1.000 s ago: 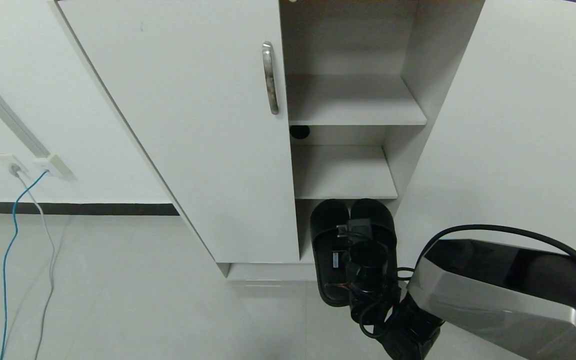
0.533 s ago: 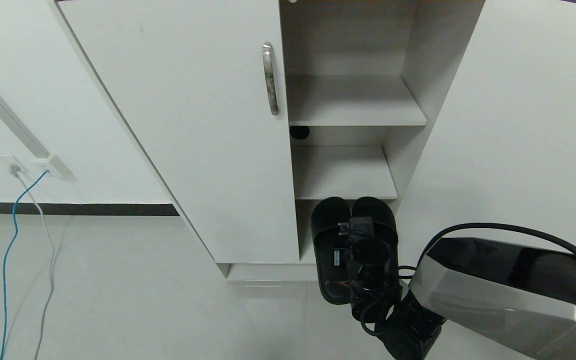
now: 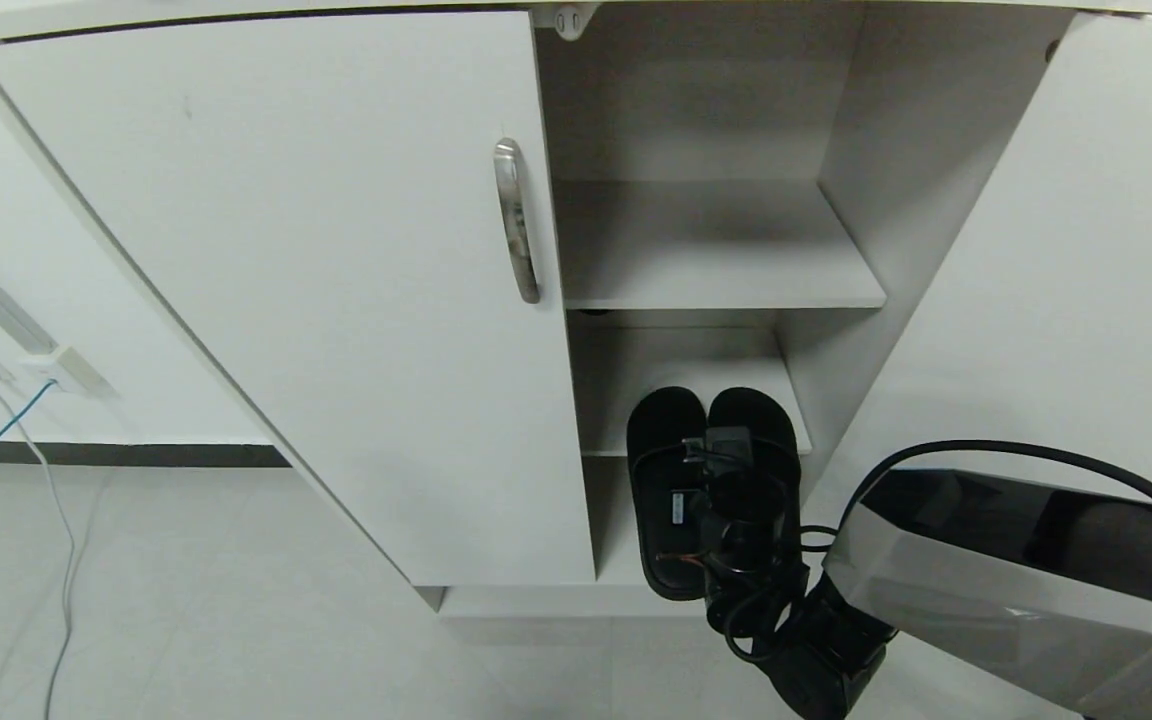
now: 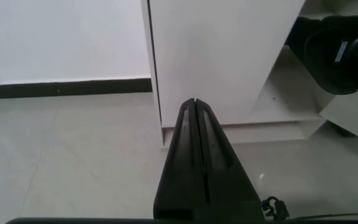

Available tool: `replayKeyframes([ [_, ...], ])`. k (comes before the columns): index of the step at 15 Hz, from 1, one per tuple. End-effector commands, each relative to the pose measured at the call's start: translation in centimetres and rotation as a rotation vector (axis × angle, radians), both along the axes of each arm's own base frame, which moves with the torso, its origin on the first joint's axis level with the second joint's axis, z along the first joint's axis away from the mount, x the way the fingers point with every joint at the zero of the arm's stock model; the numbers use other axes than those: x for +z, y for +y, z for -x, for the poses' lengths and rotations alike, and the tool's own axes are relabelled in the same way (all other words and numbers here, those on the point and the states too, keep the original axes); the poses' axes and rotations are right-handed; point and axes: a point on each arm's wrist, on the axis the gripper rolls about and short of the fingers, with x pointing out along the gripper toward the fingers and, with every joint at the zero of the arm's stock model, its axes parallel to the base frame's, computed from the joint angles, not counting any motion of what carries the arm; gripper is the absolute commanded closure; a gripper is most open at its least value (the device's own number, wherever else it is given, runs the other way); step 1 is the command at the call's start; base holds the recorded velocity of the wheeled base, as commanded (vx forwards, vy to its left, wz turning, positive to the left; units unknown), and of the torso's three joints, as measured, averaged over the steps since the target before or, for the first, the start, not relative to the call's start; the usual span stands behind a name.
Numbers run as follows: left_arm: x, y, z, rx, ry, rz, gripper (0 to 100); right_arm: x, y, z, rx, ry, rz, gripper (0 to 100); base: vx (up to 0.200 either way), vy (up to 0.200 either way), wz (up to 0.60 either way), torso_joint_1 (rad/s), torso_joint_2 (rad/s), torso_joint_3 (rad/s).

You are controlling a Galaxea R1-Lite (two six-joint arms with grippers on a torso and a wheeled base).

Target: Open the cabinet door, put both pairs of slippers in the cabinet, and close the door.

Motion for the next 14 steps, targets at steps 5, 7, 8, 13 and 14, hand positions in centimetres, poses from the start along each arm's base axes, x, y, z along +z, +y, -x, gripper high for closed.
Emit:
replayKeyframes([
  [5,0.0,0.0,0.0,0.0,0.001,0.0,100,-0.2,-0.4,-0.4,0.028,0.006,0.006,100,0.0,0.0,0.0,0.0,0.0,0.0],
  [7,0.0,0.0,0.0,0.0,0.001,0.0,100,-0.4,-0.4,-0.7,0.057,0.01,0.011,100,0.0,0.0,0.0,0.0,0.0,0.0],
  [8,0.0,0.0,0.0,0.0,0.001,0.0,100,0.1,-0.4,-1.7,0.06,0.01,0.011,100,0.0,0.0,0.0,0.0,0.0,0.0],
  [13,0.0,0.0,0.0,0.0,0.001,0.0,100,1.7,-0.5,-5.8,0.035,0.022,0.012,100,0.0,0.0,0.0,0.0,0.0,0.0],
  [14,0.0,0.0,0.0,0.0,0.001,-0.001,100,1.6,-0.5,-6.0,0.049,0.034,0.021,100,0.0,0.0,0.0,0.0,0.0,0.0],
])
